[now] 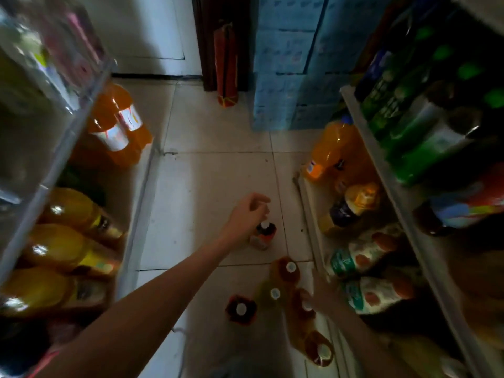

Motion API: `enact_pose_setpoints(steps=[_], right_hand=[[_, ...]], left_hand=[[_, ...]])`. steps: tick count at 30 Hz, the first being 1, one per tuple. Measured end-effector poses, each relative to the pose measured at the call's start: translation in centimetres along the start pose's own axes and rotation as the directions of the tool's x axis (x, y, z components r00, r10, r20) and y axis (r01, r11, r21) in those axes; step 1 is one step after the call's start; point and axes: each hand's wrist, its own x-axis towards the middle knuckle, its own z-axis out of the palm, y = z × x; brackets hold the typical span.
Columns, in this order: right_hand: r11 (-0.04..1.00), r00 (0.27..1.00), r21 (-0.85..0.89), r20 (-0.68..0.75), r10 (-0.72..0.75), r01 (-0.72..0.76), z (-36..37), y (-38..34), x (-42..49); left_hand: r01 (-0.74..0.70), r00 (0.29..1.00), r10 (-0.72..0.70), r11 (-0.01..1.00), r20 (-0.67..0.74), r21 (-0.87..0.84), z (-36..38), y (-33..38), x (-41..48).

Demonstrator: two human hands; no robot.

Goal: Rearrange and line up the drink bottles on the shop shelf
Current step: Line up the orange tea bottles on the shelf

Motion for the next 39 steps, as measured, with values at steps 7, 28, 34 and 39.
enact_pose_setpoints(steps=[7,28,34,39], right_hand=[[0.956,1.000,-0.292,0.013,-0.025,0.028,9.4,5.7,8.3],[0.960,0.914,0.266,-0.361,0.183,-0.088,0.9,1.2,2.2],[0.881,0.881,0.459,-0.457,0.124,0.113,-10.5,-6.3,-8.1],[0.865,0.824,0.465,-0.553,0.118,0.188,-19.6,-11.6,-18.3]], left_hand=[[-0.039,0.953,-0.050,0.958,0.297,0.283,9.1,-14.1,6.6],[-0.101,0.982,-0.011,0.807,0.187,0.581,11.1,-8.8,5.0],[-0.127,0.992,0.103,0.841,0.075,0.526,5.3,7.7,0.5],[-0.225,0.969,0.243,0.820,0.036,0.527,-0.7,22.2,-3.7]])
